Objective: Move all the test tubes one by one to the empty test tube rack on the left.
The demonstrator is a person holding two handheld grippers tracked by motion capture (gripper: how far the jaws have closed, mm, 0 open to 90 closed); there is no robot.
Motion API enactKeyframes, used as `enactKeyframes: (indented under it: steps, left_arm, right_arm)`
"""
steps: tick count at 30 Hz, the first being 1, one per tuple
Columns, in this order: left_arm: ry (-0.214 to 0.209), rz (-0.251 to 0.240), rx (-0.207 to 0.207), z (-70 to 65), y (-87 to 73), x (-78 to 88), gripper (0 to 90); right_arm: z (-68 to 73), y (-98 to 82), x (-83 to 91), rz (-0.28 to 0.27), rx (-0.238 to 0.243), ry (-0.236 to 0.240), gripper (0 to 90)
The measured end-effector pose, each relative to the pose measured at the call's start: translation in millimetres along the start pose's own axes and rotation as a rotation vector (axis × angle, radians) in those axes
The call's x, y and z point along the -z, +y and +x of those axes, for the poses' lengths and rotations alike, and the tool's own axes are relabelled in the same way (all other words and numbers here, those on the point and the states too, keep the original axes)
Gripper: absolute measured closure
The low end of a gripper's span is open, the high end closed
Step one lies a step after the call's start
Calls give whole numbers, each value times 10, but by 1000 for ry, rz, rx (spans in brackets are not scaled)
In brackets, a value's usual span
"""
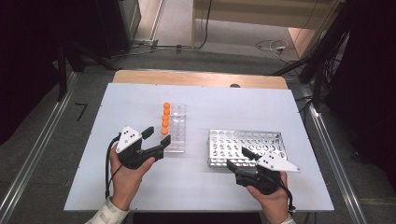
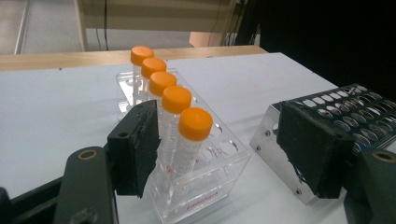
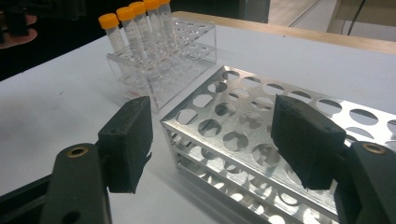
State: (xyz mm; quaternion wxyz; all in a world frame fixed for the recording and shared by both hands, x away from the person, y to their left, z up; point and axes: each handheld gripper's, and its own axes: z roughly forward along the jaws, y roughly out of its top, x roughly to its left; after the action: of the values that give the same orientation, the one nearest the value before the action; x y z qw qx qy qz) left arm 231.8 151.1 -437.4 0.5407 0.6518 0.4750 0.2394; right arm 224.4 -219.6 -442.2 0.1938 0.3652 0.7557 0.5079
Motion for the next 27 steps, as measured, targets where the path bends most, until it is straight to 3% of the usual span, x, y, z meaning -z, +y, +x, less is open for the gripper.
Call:
enactKeyframes:
  steps: [7,16,27]
  left_arm:
    - [70,-39,-13,86,-104,110,245]
    - [87,-17,19,212,-219,220,230]
    - [113,-13,28,312,-296,358,212]
  right_arm:
    - [-117,-23,36,5,-14,-32,269]
    - [-256,-54,94,9,-36,-74,234]
    - [-427,-101,254,-2,-61,-125,217]
